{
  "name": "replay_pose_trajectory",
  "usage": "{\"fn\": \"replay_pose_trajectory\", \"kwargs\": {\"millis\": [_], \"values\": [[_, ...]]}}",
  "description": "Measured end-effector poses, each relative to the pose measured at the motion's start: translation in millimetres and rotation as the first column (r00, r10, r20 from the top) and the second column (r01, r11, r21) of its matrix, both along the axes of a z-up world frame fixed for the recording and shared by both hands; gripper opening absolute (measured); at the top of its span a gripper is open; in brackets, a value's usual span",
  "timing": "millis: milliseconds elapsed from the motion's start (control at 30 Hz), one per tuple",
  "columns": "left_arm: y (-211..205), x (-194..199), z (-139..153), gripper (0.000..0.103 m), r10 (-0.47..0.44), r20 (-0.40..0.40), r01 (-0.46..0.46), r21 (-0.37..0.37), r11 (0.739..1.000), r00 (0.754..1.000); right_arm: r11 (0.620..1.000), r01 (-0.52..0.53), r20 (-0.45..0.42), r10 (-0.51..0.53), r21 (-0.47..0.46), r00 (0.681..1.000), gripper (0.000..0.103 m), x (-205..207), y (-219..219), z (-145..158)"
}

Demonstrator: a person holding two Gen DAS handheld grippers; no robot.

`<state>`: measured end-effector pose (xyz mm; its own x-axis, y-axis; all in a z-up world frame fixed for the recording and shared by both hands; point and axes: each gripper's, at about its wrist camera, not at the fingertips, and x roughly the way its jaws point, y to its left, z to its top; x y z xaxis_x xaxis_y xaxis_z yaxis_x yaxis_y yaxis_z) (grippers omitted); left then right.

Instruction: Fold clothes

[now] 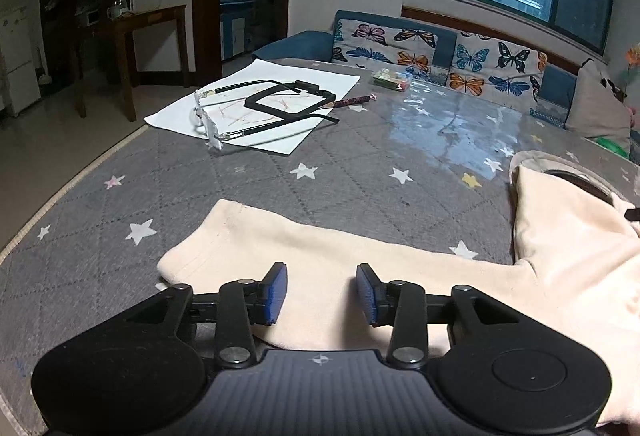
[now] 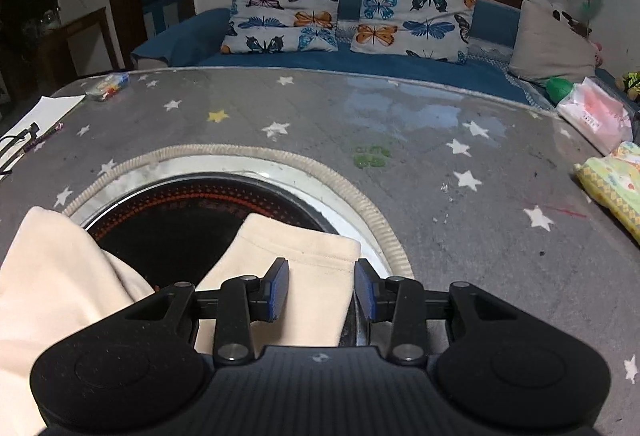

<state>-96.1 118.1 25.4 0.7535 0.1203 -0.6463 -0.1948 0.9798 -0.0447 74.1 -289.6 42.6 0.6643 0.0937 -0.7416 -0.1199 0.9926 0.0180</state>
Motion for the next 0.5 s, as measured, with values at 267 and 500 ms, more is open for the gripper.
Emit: {"fn": "replay_pose_trajectory", "kwargs": {"millis": [267,500], "values": [[-1.6,-0.2,-1.7,0.046,-0.005,0.003,0.005,0.009,1.0,1.0,1.0,0.002,0.023,-0.002,0.013,1.0,0.002,-5.2,-8.6,4.8],[-2.8,0.0,-2.2,0.047,-0.016,0.005,0.016,0.023,1.0,1.0,0.999,0.039,0.057,-0.04,0.014,0.998,0.002,-14.2,-24.5,18.3]]}}
